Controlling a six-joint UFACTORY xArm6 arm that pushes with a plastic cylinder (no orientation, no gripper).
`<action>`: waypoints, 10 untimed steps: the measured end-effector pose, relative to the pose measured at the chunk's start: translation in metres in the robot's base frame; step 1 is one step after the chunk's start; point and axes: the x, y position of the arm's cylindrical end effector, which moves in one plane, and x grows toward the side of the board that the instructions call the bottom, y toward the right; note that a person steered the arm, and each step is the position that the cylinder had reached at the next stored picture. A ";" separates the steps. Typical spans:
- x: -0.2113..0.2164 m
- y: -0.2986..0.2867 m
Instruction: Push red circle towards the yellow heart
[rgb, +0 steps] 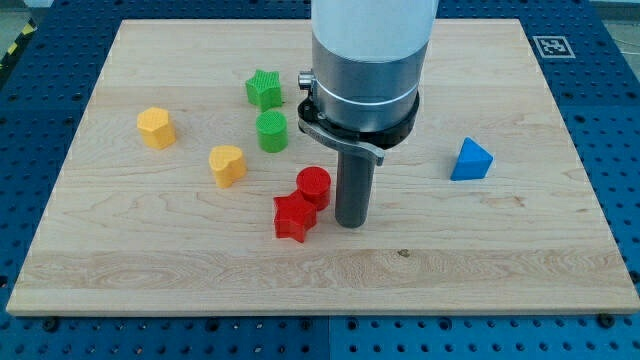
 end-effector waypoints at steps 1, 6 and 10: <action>-0.006 -0.011; -0.036 -0.021; -0.034 -0.046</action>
